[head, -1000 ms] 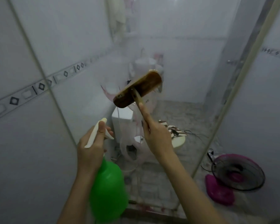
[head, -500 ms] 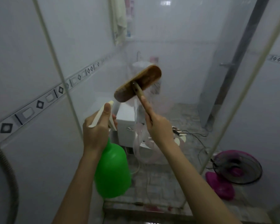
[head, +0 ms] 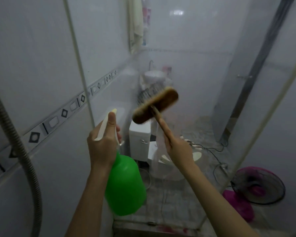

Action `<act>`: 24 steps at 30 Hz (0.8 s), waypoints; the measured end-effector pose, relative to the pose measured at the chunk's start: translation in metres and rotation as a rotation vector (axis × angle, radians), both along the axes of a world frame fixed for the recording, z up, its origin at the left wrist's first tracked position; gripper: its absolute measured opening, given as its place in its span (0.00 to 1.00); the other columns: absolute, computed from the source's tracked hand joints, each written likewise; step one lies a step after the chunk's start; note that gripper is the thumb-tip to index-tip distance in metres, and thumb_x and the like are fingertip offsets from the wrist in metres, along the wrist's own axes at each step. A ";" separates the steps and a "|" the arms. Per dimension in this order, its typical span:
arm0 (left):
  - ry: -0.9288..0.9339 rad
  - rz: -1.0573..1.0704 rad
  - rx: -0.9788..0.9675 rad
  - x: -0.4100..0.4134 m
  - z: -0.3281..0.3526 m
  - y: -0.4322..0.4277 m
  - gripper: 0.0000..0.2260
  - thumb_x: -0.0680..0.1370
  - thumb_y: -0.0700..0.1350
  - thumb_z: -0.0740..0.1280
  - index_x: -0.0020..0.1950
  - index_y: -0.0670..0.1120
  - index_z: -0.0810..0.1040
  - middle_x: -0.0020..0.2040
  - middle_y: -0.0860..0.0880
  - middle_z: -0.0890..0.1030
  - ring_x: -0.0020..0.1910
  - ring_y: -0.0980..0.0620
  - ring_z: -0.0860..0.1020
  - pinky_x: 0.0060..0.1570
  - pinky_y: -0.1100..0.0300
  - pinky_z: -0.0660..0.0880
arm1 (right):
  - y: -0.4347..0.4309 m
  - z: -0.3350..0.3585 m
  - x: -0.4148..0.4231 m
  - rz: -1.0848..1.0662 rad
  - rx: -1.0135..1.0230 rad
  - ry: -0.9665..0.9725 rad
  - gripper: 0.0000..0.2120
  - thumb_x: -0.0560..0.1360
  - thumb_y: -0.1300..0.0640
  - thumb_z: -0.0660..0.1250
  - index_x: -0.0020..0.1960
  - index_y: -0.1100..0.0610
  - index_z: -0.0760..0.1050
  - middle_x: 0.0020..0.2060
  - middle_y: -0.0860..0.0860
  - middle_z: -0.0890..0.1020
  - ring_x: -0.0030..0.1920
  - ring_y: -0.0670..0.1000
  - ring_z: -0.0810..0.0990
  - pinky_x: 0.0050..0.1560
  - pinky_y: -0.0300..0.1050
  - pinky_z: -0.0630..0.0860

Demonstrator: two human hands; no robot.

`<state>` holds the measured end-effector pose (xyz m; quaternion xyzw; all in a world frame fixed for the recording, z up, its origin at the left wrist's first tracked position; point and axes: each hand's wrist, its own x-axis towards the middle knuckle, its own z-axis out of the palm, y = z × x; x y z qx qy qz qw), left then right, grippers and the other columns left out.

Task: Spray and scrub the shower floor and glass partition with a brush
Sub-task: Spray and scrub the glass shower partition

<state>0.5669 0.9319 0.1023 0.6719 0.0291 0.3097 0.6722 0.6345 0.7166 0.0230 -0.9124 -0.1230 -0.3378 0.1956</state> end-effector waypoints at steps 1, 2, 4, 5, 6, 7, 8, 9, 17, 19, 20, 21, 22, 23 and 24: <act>-0.004 0.005 0.020 0.001 -0.003 0.007 0.22 0.82 0.60 0.61 0.35 0.48 0.79 0.29 0.53 0.80 0.31 0.55 0.79 0.38 0.60 0.77 | -0.011 -0.016 -0.012 -0.018 0.014 0.039 0.26 0.82 0.51 0.52 0.77 0.40 0.48 0.33 0.51 0.78 0.22 0.45 0.67 0.20 0.40 0.66; -0.006 0.014 0.055 0.002 -0.005 0.013 0.21 0.81 0.61 0.60 0.37 0.50 0.80 0.31 0.55 0.82 0.34 0.57 0.81 0.40 0.62 0.77 | -0.016 -0.026 -0.020 -0.008 0.010 0.069 0.27 0.82 0.50 0.52 0.77 0.39 0.46 0.38 0.54 0.81 0.24 0.46 0.71 0.22 0.43 0.71; -0.001 0.024 0.134 0.002 -0.010 0.017 0.20 0.82 0.61 0.57 0.40 0.51 0.81 0.37 0.56 0.84 0.38 0.65 0.81 0.41 0.73 0.74 | 0.000 -0.014 -0.013 0.014 0.001 0.065 0.27 0.82 0.50 0.51 0.77 0.39 0.45 0.35 0.53 0.79 0.25 0.48 0.73 0.23 0.46 0.74; 0.002 0.026 0.156 0.001 -0.012 0.017 0.20 0.82 0.61 0.57 0.43 0.51 0.81 0.40 0.56 0.84 0.39 0.66 0.80 0.39 0.76 0.72 | 0.019 0.005 -0.003 0.030 0.008 0.030 0.27 0.82 0.51 0.53 0.77 0.40 0.46 0.30 0.51 0.76 0.24 0.48 0.71 0.21 0.43 0.70; 0.000 0.023 0.163 0.000 -0.013 0.016 0.21 0.83 0.61 0.57 0.46 0.49 0.82 0.43 0.53 0.84 0.38 0.65 0.80 0.38 0.77 0.72 | 0.042 0.026 0.009 0.057 -0.002 -0.020 0.27 0.83 0.52 0.54 0.78 0.42 0.48 0.28 0.50 0.73 0.23 0.47 0.69 0.20 0.39 0.64; -0.002 0.020 0.158 -0.001 -0.014 0.015 0.22 0.82 0.61 0.57 0.50 0.46 0.82 0.44 0.51 0.84 0.37 0.61 0.79 0.36 0.76 0.72 | 0.063 0.047 0.021 0.071 -0.037 -0.064 0.26 0.82 0.53 0.55 0.78 0.45 0.50 0.27 0.50 0.71 0.22 0.47 0.67 0.21 0.37 0.59; 0.000 0.020 0.151 -0.002 -0.014 0.015 0.24 0.80 0.61 0.56 0.52 0.43 0.82 0.44 0.50 0.83 0.35 0.58 0.78 0.33 0.74 0.73 | 0.077 0.064 0.031 0.073 -0.062 -0.098 0.25 0.82 0.53 0.54 0.78 0.46 0.52 0.27 0.49 0.70 0.22 0.46 0.65 0.23 0.36 0.56; 0.006 0.021 0.143 -0.003 -0.012 0.015 0.25 0.79 0.61 0.56 0.53 0.42 0.82 0.42 0.49 0.82 0.33 0.56 0.77 0.30 0.72 0.73 | 0.083 0.072 0.038 0.063 -0.072 -0.124 0.25 0.82 0.53 0.53 0.78 0.47 0.52 0.27 0.49 0.69 0.22 0.45 0.63 0.24 0.35 0.54; -0.009 0.007 -0.008 -0.013 -0.007 0.047 0.18 0.80 0.60 0.58 0.48 0.50 0.81 0.42 0.54 0.86 0.23 0.59 0.71 0.25 0.64 0.71 | -0.008 -0.045 -0.024 0.026 -0.117 0.125 0.37 0.77 0.60 0.67 0.78 0.45 0.51 0.27 0.45 0.70 0.22 0.41 0.64 0.21 0.29 0.57; 0.001 0.017 -0.005 -0.014 -0.012 0.052 0.18 0.82 0.60 0.59 0.47 0.49 0.81 0.43 0.54 0.86 0.23 0.58 0.71 0.27 0.61 0.71 | 0.023 -0.005 -0.004 0.077 -0.095 0.083 0.33 0.79 0.59 0.64 0.78 0.46 0.51 0.26 0.45 0.67 0.21 0.41 0.62 0.22 0.28 0.57; 0.011 0.021 0.016 -0.014 -0.015 0.052 0.18 0.83 0.59 0.59 0.47 0.49 0.81 0.42 0.53 0.85 0.23 0.58 0.71 0.28 0.60 0.71 | 0.046 0.026 0.010 0.100 -0.071 0.010 0.30 0.81 0.57 0.61 0.78 0.46 0.50 0.25 0.47 0.67 0.21 0.42 0.63 0.20 0.31 0.60; 0.020 0.026 0.037 -0.015 -0.016 0.051 0.18 0.84 0.58 0.59 0.47 0.49 0.81 0.42 0.52 0.85 0.23 0.59 0.71 0.29 0.59 0.71 | 0.068 0.059 0.026 0.119 -0.042 -0.057 0.28 0.82 0.55 0.57 0.78 0.47 0.49 0.25 0.48 0.68 0.20 0.45 0.65 0.20 0.36 0.63; 0.026 0.034 0.051 -0.015 -0.016 0.049 0.18 0.84 0.58 0.58 0.47 0.49 0.82 0.43 0.52 0.85 0.23 0.59 0.72 0.29 0.59 0.71 | 0.088 0.091 0.037 0.140 0.003 -0.091 0.27 0.83 0.54 0.54 0.78 0.46 0.48 0.25 0.50 0.69 0.21 0.47 0.67 0.20 0.40 0.66; 0.031 0.044 0.055 -0.016 -0.015 0.047 0.18 0.84 0.58 0.58 0.47 0.49 0.82 0.43 0.51 0.85 0.23 0.59 0.72 0.28 0.60 0.71 | 0.102 0.115 0.045 0.155 0.028 -0.119 0.26 0.83 0.53 0.52 0.77 0.46 0.47 0.25 0.51 0.69 0.21 0.49 0.68 0.20 0.43 0.68; 0.035 0.053 0.053 -0.016 -0.013 0.046 0.18 0.84 0.59 0.58 0.47 0.48 0.81 0.44 0.51 0.85 0.23 0.59 0.72 0.28 0.61 0.71 | 0.109 0.126 0.051 0.149 0.025 -0.146 0.26 0.83 0.53 0.52 0.77 0.46 0.45 0.25 0.52 0.70 0.21 0.50 0.69 0.21 0.44 0.70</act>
